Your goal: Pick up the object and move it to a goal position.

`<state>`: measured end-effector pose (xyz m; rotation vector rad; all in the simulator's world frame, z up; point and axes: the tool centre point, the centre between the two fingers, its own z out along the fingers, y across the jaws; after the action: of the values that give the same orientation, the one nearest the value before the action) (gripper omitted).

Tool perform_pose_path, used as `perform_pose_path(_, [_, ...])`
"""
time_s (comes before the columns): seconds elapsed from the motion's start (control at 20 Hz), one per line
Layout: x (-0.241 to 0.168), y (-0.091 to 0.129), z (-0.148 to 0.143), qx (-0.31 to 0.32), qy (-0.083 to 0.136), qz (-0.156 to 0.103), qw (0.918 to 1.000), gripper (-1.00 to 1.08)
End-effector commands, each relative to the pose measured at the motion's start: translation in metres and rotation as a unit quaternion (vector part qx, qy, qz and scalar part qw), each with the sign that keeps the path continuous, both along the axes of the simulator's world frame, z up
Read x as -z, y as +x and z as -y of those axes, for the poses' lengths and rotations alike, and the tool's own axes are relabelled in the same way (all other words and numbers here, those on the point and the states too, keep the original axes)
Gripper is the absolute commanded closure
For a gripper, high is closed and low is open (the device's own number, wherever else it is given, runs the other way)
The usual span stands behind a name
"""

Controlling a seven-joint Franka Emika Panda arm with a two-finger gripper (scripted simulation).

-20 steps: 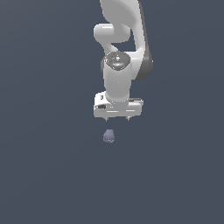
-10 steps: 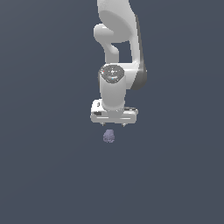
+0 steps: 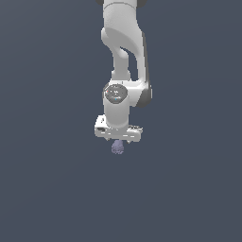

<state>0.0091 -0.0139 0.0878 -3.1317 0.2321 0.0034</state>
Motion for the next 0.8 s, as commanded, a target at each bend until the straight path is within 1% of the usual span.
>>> perform_pose_path(0.0, [0.002,0.001,0.001,0.003,-0.001,0.001,1.0000,-0.92])
perform_pose_path(0.25, [0.007,0.000,0.001,0.002,0.000,0.000,1.0000,-0.92])
perform_pose_path(0.6, [0.042,-0.001,0.001,0.003,-0.001,0.001,1.0000,-0.92])
perform_pose_path(0.75, [0.050,0.000,0.001,0.003,-0.001,0.001,1.0000,-0.92])
